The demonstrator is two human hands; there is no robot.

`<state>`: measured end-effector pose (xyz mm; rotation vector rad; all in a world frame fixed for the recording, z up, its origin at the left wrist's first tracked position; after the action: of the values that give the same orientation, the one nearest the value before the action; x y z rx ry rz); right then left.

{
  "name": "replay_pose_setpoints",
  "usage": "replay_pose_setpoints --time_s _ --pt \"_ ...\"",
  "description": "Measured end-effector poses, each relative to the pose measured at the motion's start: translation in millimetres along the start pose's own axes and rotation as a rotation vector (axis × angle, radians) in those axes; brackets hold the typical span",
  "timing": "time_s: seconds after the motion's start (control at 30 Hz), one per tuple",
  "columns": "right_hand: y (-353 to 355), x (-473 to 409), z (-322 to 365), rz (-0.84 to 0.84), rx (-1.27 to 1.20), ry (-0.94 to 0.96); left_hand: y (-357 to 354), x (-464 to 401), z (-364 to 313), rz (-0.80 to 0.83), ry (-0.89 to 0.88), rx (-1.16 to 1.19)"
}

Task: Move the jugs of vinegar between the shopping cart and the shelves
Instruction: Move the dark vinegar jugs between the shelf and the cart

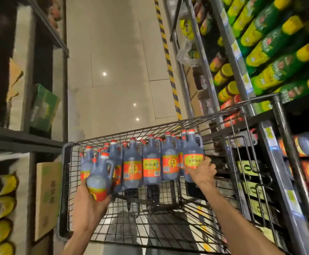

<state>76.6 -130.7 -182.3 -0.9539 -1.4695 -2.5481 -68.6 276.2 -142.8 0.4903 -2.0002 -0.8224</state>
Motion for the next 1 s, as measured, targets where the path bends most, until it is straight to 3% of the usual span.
replay_pose_setpoints --time_s 0.13,0.3,0.57,0.67,0.8,0.9,1.0 --pt "-16 0 3 0.055 -0.177 -0.011 -7 15 -12 -0.007 -0.021 -0.044" --pt "-25 6 19 0.153 -0.066 0.016 -8 32 -32 -0.008 -0.055 0.015" --pt "-14 57 3 0.131 -0.318 0.043 4 54 -48 0.056 -0.124 0.081" --pt "-38 51 -34 0.101 -0.431 0.099 13 80 -70 0.073 -0.226 0.1" --pt "41 137 25 -0.01 -0.509 0.209 22 107 -101 0.08 -0.392 0.095" --pt "67 182 36 -0.094 -0.592 0.263 35 137 -121 0.101 -0.599 0.093" --pt "80 211 24 -0.211 -0.607 0.201 36 153 -143 0.186 -0.708 0.107"
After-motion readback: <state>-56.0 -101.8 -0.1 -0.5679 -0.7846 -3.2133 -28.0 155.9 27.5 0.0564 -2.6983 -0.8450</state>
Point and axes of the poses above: each hand's wrist, its own x-axis away from the middle knuckle, its own y-axis out of the back of the hand, z = x × y, the point moved 5 cm from there along -x, towards the middle knuckle, and after that the axes turned 15 degrees about y, right-handed, at the moved point
